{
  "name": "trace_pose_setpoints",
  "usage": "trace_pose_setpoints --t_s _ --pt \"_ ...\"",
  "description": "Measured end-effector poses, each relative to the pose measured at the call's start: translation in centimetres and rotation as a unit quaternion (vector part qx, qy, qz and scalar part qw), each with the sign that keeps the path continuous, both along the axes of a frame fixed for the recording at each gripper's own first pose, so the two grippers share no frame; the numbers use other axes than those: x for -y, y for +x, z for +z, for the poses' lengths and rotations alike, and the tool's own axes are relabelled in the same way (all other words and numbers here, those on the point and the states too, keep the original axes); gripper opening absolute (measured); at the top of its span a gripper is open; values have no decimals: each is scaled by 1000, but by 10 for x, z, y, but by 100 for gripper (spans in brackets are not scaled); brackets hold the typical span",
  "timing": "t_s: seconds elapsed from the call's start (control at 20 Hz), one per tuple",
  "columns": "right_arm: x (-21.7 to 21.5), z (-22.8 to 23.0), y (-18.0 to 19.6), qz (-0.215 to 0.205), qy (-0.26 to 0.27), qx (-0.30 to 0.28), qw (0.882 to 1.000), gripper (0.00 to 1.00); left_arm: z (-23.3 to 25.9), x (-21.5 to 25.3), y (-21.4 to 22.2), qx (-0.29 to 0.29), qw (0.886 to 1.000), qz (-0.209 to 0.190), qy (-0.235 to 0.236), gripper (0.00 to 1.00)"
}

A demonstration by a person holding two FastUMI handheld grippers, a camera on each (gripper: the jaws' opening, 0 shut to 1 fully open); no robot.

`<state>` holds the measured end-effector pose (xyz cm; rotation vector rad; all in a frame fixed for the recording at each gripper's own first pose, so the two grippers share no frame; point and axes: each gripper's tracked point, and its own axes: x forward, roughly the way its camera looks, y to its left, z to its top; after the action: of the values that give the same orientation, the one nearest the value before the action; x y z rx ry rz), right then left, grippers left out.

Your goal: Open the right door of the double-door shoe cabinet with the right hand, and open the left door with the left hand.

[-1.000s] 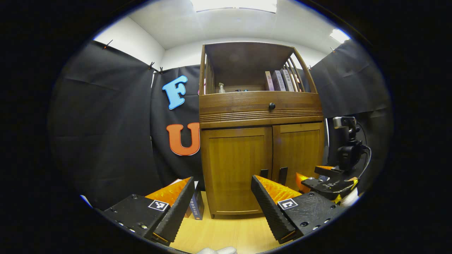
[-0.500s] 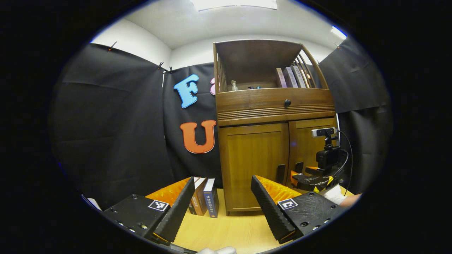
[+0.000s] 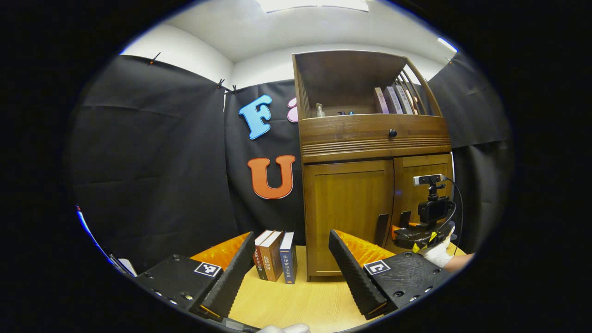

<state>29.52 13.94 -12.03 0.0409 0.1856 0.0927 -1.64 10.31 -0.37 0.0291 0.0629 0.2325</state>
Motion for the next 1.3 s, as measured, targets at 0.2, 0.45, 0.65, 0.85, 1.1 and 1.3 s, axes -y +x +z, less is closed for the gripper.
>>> trace_pose_setpoints --t_s 0.2,0.45,0.65,0.85,1.1,1.3 --pt "3 0 -3 14 -4 -12 1000 33 -2 3 0 1 1000 -7 -7 96" --pt "4 0 -14 29 -1 -23 999 28 -2 8 -11 7 1000 -16 -8 96" --pt "14 -4 -41 38 -1 -27 999 28 -3 10 -24 8 1000 -21 -14 96" --pt "26 -7 -70 42 -5 -28 999 27 -9 17 -36 4 999 -29 -17 96" --pt "49 -9 -109 40 -4 -29 999 27 -15 34 -52 0 999 -49 -19 96" --pt "72 -12 -138 28 3 -28 999 27 -21 54 -57 -4 997 -74 -24 96"
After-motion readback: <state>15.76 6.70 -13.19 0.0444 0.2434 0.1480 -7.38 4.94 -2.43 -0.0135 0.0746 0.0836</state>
